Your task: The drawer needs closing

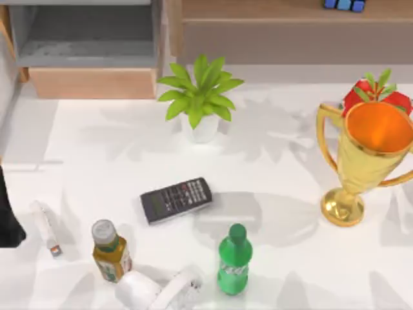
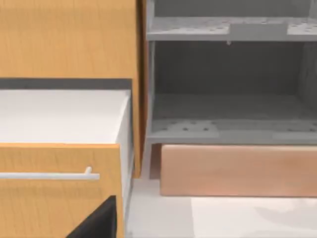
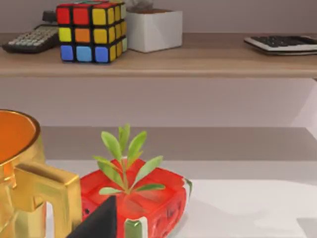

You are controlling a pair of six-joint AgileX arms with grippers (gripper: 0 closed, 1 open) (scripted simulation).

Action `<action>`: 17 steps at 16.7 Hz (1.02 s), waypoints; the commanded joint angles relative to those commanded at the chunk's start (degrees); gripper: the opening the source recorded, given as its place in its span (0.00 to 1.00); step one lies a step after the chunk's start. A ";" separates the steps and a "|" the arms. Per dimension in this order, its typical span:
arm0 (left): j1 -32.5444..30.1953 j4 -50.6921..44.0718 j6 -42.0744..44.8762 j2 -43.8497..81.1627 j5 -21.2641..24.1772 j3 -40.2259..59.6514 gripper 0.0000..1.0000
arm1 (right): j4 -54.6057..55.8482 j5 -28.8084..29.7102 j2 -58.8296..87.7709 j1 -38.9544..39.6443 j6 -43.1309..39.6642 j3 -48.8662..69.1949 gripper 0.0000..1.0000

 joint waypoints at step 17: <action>-23.95 16.18 0.74 48.67 -23.60 32.54 1.00 | 0.00 0.00 0.00 0.00 0.00 0.00 1.00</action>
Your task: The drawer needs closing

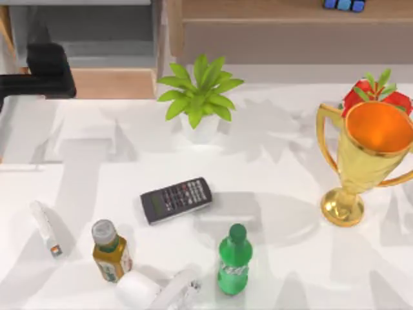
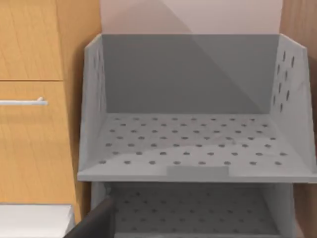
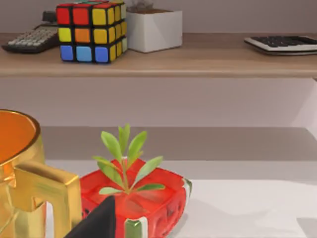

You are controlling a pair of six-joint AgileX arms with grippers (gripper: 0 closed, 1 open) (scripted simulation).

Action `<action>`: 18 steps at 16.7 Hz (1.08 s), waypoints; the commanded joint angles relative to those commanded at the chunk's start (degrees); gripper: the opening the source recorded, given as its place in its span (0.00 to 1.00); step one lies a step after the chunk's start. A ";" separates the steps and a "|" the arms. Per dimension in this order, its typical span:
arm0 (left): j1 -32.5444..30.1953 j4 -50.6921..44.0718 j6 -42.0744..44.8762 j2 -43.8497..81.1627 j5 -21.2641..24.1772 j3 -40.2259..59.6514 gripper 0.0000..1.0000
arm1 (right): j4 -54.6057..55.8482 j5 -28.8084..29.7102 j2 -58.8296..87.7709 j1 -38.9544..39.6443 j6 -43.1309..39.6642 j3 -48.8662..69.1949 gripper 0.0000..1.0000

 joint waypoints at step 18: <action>21.54 26.59 26.10 22.27 12.47 -12.01 1.00 | 0.00 0.00 0.00 0.00 0.00 0.00 1.00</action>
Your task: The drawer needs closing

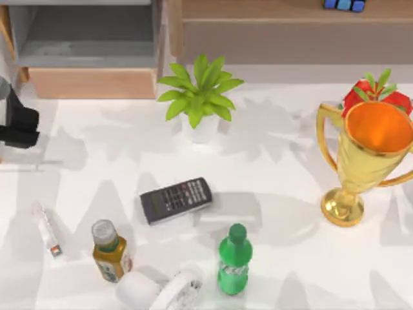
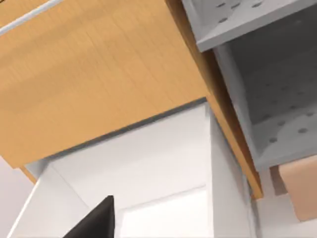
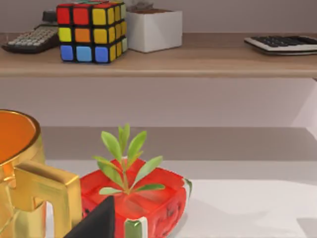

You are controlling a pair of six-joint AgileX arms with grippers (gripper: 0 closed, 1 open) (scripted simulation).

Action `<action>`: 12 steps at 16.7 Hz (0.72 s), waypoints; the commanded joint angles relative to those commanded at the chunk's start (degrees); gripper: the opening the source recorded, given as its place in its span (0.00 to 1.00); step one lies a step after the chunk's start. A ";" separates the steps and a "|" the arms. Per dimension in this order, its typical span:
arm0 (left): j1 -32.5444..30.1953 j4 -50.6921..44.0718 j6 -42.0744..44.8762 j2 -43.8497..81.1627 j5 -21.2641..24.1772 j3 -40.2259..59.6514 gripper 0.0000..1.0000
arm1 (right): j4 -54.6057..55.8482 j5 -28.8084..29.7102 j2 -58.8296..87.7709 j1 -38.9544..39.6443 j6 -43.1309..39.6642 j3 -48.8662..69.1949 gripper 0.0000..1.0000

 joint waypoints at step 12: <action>40.49 43.45 57.86 37.58 47.38 0.59 1.00 | 0.00 0.00 0.00 0.00 0.00 0.00 1.00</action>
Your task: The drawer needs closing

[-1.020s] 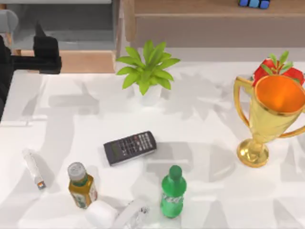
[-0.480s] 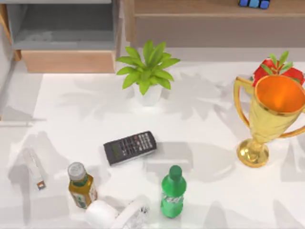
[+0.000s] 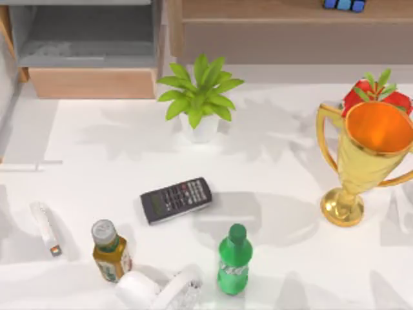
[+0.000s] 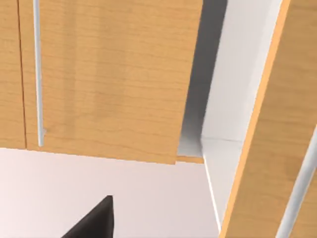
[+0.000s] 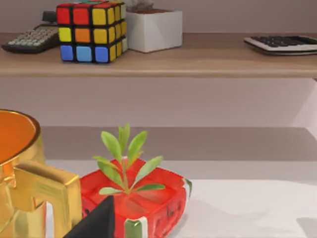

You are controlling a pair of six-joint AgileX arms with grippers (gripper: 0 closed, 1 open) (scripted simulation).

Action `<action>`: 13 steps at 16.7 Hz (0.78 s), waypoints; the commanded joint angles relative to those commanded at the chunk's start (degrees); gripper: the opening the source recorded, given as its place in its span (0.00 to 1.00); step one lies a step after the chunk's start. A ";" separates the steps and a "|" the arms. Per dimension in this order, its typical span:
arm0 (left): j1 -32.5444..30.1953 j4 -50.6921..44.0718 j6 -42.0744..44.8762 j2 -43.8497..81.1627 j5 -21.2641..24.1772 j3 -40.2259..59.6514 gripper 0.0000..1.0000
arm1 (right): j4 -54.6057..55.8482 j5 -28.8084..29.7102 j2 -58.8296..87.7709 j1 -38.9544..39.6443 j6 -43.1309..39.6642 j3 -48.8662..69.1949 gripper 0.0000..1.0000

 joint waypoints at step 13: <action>1.00 0.47 6.40 6.56 5.28 6.56 1.00 | 0.00 0.00 0.00 0.00 0.00 0.00 1.00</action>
